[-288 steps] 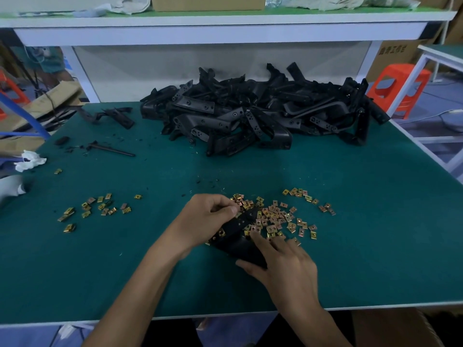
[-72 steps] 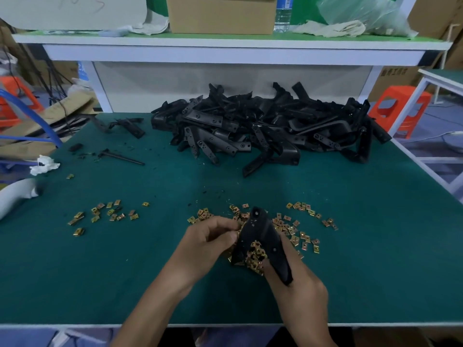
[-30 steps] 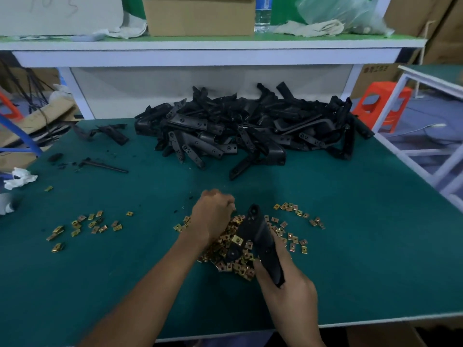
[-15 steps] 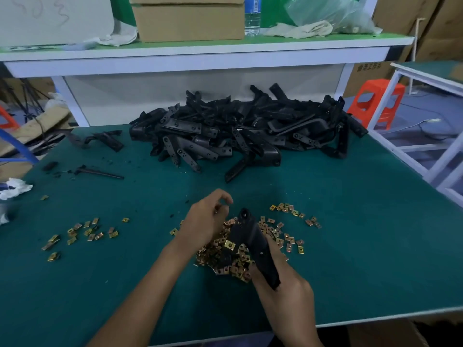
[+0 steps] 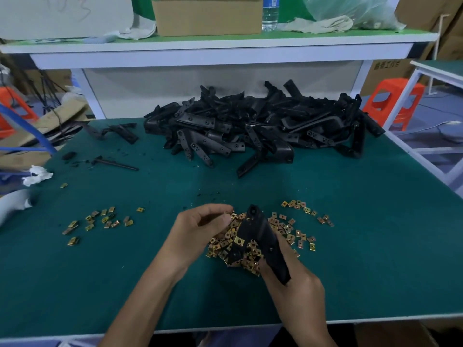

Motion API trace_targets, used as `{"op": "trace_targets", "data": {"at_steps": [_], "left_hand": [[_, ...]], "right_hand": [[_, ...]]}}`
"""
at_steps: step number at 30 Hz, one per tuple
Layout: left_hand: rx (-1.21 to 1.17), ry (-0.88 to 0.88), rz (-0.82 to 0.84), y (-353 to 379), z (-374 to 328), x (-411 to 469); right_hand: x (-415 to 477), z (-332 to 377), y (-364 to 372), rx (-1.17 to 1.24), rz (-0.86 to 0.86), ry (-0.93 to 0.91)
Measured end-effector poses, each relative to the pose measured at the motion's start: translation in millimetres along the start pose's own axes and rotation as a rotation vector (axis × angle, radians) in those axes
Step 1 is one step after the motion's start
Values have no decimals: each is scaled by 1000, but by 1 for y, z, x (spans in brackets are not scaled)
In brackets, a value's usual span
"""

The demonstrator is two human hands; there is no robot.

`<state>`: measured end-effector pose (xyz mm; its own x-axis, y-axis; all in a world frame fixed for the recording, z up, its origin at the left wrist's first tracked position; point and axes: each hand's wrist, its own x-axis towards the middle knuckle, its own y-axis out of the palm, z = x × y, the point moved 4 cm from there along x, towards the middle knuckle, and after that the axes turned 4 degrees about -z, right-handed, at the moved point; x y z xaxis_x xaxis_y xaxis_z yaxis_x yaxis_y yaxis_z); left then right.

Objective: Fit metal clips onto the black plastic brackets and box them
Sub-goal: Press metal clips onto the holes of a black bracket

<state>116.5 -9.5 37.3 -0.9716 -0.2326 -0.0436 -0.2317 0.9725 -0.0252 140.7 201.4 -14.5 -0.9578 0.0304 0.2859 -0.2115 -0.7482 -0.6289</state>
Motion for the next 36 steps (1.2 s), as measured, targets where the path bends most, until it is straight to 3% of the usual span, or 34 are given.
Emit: {"op": "trace_targets", "data": {"at_steps": [21,36], "left_hand": [[-65,-44,69,12,-3,5],[282,-17,348,-6,-21,18]], "right_hand": [[-1,-1,2,-70,-49,-80],[1,-1,2,-161,-15,-133]]}}
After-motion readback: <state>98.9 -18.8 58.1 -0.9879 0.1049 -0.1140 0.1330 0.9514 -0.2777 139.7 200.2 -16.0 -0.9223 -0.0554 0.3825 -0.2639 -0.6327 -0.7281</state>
